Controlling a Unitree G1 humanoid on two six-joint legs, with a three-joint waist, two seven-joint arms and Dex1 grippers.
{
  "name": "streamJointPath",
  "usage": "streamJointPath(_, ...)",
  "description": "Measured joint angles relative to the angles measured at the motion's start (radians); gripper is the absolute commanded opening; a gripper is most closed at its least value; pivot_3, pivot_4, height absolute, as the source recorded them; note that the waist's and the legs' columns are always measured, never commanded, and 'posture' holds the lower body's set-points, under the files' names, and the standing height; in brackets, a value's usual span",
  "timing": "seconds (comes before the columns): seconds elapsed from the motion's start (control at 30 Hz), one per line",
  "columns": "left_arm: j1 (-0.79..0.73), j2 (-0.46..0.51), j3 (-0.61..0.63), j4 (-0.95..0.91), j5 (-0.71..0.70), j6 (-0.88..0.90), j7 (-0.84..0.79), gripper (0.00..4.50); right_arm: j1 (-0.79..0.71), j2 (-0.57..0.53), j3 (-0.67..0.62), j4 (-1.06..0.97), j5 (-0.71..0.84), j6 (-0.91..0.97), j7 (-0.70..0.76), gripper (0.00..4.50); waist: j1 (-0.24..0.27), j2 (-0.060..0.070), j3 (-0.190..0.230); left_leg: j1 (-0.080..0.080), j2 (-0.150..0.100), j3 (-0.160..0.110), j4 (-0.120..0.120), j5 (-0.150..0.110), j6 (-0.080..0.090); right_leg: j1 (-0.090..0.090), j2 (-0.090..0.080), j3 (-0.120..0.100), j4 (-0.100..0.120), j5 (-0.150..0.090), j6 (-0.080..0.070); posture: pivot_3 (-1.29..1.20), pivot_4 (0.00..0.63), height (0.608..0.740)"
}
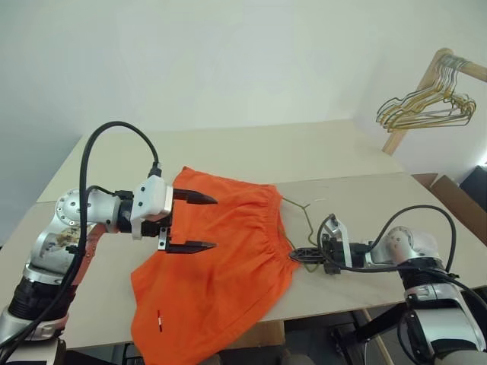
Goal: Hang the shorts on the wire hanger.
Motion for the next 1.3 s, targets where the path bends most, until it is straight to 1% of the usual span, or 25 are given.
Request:
streamJointPath(0.17, -0.015, -0.003, -0.001, 0.006, 0.001, 0.000, 0.000, 4.47, 0.021, 0.037, 0.033, -0.111, -0.047, -0.040, -0.016, 0.00, -0.007, 0.000, 0.000, 0.000, 0.001, 0.000, 0.000, 0.000, 0.000, -0.001, 0.001, 0.000, 0.001, 0.000, 0.000, 0.08, 0.000, 0.740)
streamJointPath(0.3, -0.047, -0.022, -0.012, 0.026, 0.003, -0.002, 0.000, 4.47, -0.029, 0.102, -0.014, -0.002, -0.071, -0.036, -0.053, 0.00, -0.021, -0.008, -0.005, 0.003, 0.002, 0.000, -0.001, 0.001, -0.001, 0.001, 0.002, 0.000, 0.001, 0.001, -0.002, 0.08, 0.000, 0.740)
streamJointPath(0.37, -0.052, -0.027, -0.019, 0.037, 0.006, -0.002, -0.002, 4.47, -0.045, 0.110, -0.027, 0.037, -0.081, -0.038, -0.055, 0.00, -0.029, -0.010, -0.006, 0.003, 0.002, 0.000, -0.001, 0.001, -0.002, 0.001, 0.002, 0.000, 0.001, 0.001, -0.002, 0.08, 0.000, 0.740)
streamJointPath(0.47, -0.053, -0.033, -0.025, 0.044, 0.012, -0.003, -0.004, 4.47, -0.065, 0.105, 0.008, 0.054, -0.105, -0.040, -0.018, 0.00, -0.034, -0.010, -0.006, 0.003, 0.002, 0.000, -0.001, 0.001, -0.002, 0.001, 0.002, 0.000, 0.002, 0.001, -0.002, 0.10, 0.000, 0.740)
streamJointPath(0.77, -0.049, -0.016, -0.020, 0.041, 0.023, -0.006, -0.006, 4.47, -0.059, 0.020, 0.172, -0.033, -0.110, -0.007, 0.151, 0.00, -0.018, -0.005, -0.003, -0.001, 0.000, -0.001, -0.001, 0.001, -0.002, -0.004, 0.000, 0.000, 0.002, 0.000, -0.002, 0.12, 0.000, 0.740)
streamJointPath(0.97, -0.002, -0.009, -0.001, 0.025, 0.023, -0.007, -0.006, 4.47, -0.067, -0.010, 0.249, -0.054, -0.111, 0.010, 0.203, 0.00, -0.001, -0.003, -0.002, -0.002, 0.000, -0.001, -0.001, 0.001, -0.002, -0.005, 0.000, 0.000, 0.002, 0.000, -0.002, 0.14, 0.000, 0.740)
streamJointPath(1.0, 0.002, -0.009, -0.001, 0.023, 0.023, -0.007, -0.006, 4.47, -0.078, -0.006, 0.253, -0.045, -0.117, 0.010, 0.202, 0.00, 0.000, -0.003, -0.002, -0.002, 0.000, -0.001, -0.001, 0.001, -0.002, -0.005, 0.000, 0.000, 0.003, 0.000, -0.002, 0.14, 0.000, 0.740)
streamJointPath(1.07, 0.003, -0.010, 0.000, 0.012, 0.023, -0.007, -0.001, 4.47, -0.155, 0.030, 0.245, 0.076, -0.154, -0.006, 0.174, 0.00, 0.000, -0.003, -0.002, -0.001, 0.000, 0.000, -0.001, 0.001, -0.003, -0.005, 0.000, 0.000, 0.004, 0.001, -0.002, 0.14, 0.000, 0.740)
streamJointPath(1.13, 0.003, -0.010, 0.000, 0.002, 0.023, -0.007, 0.001, 4.47, -0.191, 0.043, 0.236, 0.132, -0.173, -0.027, 0.157, 0.00, 0.002, -0.003, -0.002, -0.002, 0.000, -0.001, -0.002, 0.002, -0.003, -0.006, 0.000, 0.000, 0.004, 0.000, -0.002, 0.14, 0.000, 0.740)
streamJointPath(1.2, 0.003, -0.010, 0.000, 0.000, 0.023, -0.007, 0.004, 4.47, -0.207, 0.046, 0.227, 0.164, -0.184, -0.045, 0.158, 0.00, 0.008, -0.003, -0.002, -0.006, -0.001, -0.001, -0.001, 0.002, -0.004, -0.011, 0.000, 0.000, 0.006, 0.000, -0.002, 0.14, 0.000, 0.740)
streamJointPath(1.23, 0.004, -0.010, 0.000, 0.000, 0.023, -0.007, 0.006, 4.47, -0.207, 0.047, 0.227, 0.166, -0.187, -0.051, 0.158, 0.00, 0.011, -0.003, -0.002, -0.010, -0.002, 0.000, 0.000, 0.003, -0.005, -0.016, -0.001, 0.000, 0.007, 0.000, -0.002, 0.14, 0.000, 0.740)
streamJointPath(1.3, 0.005, -0.010, 0.000, 0.000, 0.023, -0.007, 0.009, 4.47, -0.203, 0.048, 0.225, 0.162, -0.191, -0.064, 0.160, 0.00, 0.013, -0.003, -0.002, -0.015, -0.002, -0.001, 0.000, 0.005, -0.009, -0.020, -0.002, 0.000, 0.008, 0.001, -0.002, 0.13, 0.000, 0.740)
